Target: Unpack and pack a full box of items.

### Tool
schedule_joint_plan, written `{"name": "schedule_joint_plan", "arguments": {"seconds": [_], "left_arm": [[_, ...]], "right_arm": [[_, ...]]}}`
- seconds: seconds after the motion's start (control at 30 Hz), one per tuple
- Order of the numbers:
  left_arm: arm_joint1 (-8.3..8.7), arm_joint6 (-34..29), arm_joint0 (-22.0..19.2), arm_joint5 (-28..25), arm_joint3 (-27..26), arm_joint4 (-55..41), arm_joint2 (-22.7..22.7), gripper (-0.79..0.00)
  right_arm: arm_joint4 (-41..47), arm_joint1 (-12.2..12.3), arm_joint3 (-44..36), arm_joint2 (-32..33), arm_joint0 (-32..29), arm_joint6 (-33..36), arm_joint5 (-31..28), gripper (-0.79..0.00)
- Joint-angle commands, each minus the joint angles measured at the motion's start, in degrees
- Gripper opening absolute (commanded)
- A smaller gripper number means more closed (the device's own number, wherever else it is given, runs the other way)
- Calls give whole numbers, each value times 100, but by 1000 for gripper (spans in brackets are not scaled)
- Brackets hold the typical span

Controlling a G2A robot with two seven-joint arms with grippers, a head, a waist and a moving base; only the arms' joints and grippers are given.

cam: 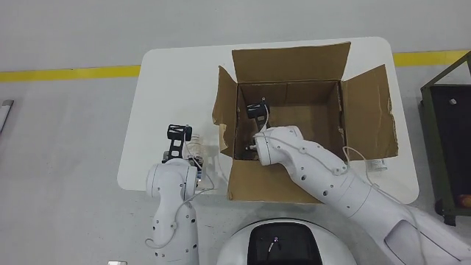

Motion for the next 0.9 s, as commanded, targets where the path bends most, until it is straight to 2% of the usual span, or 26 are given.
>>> {"name": "schedule_joint_plan", "arguments": {"seconds": [0.0, 0.47, 0.7, 0.8, 0.87], "left_arm": [[0, 0, 0, 0, 0, 0, 0, 0], [0, 0, 0, 0, 0, 0, 0, 0], [0, 0, 0, 0, 0, 0, 0, 0], [0, 0, 0, 0, 0, 0, 0, 0], [0, 0, 0, 0, 0, 0, 0, 0]], "right_arm": [[-25, -37, 58, 26, -2, 29, -28, -376], [-287, -307, 467, 142, 97, 209, -208, -406], [-478, -437, 608, 184, 89, 267, -266, -465], [-574, -486, 663, 228, 81, 286, -285, -536], [-646, -518, 696, 260, 73, 302, -301, -542]]}}
